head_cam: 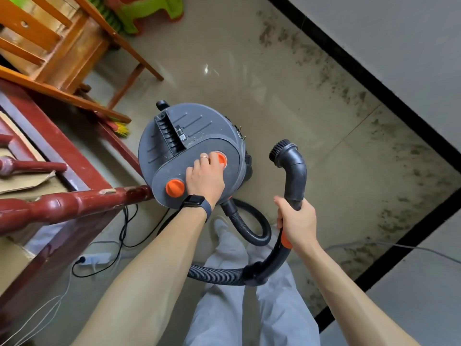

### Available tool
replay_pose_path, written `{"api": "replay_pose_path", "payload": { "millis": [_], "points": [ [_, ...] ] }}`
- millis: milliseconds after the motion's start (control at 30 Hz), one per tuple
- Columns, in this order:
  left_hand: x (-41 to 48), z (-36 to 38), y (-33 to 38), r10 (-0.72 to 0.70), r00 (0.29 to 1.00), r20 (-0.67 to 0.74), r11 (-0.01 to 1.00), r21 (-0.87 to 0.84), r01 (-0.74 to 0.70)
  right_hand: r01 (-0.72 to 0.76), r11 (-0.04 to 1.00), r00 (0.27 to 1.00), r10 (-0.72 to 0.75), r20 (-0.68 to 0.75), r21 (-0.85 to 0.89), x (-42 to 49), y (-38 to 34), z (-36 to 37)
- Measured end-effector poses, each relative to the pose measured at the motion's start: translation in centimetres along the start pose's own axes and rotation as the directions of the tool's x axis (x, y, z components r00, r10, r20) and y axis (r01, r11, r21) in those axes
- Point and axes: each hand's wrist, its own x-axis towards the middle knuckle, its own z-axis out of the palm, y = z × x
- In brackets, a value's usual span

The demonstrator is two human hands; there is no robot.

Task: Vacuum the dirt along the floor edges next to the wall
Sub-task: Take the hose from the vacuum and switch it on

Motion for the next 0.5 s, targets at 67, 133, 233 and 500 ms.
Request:
{"api": "replay_pose_path", "payload": {
  "millis": [67,133,233,500],
  "points": [
    [0.1,0.0,-0.3,0.04,0.999,-0.017,0.999,0.036,-0.04,0.003,1.0,1.0,-0.003,-0.008,-0.01,-0.4,0.4,0.2],
    [0.1,-0.2,-0.8,0.057,0.998,-0.024,0.998,0.015,-0.057,0.006,1.0,1.0,-0.007,-0.004,-0.021,-1.0,0.8,0.5],
    [-0.9,-0.9,-1.8,-0.018,0.999,-0.031,0.992,-0.122,0.014,0.011,0.999,1.0,-0.011,0.0,-0.04,-1.7,1.1,1.3],
    [-6.7,1.4,-8.7,-0.558,0.818,0.141,0.735,-0.374,0.566,-0.007,0.996,0.999,0.01,0.045,-0.085,-3.2,0.9,4.7]
  ]
}}
